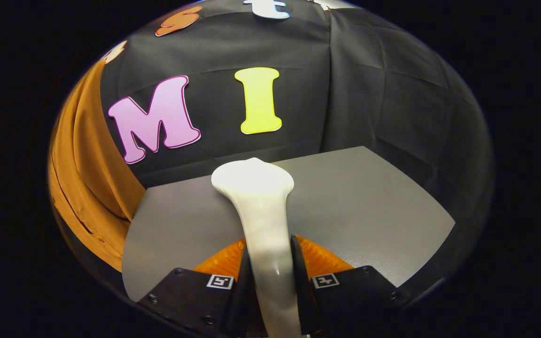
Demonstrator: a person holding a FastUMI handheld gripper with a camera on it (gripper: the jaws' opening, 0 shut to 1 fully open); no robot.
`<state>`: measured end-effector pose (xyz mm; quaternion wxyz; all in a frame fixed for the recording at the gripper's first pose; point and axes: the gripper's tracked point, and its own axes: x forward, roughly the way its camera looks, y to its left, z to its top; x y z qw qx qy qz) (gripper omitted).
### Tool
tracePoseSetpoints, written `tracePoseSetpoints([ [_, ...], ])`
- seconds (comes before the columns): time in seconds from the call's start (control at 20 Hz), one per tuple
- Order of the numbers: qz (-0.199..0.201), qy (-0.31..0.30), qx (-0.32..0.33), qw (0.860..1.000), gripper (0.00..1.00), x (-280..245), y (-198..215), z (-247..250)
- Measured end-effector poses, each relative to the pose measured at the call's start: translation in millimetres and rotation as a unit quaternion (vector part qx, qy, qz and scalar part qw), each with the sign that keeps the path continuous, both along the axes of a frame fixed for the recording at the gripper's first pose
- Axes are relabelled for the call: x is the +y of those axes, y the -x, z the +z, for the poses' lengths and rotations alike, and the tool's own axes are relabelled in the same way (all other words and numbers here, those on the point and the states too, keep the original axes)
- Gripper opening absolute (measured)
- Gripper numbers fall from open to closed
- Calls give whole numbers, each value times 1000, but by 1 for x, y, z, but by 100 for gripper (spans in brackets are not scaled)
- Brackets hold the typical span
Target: Iron the clothes twice with a garment steamer, once on the left side and once on the right side.
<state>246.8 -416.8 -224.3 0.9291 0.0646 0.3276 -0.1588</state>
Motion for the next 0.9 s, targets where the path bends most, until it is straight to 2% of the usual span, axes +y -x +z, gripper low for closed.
tracePoseSetpoints([
  [0.45, -12, 18, -95, 995, 45, 14, 23, 73],
  [0.7, -34, 41, -142, 988, 46, 37, 54, 107],
  [0.9, -38, 63, -187, 980, 45, 81, 74, 146],
])
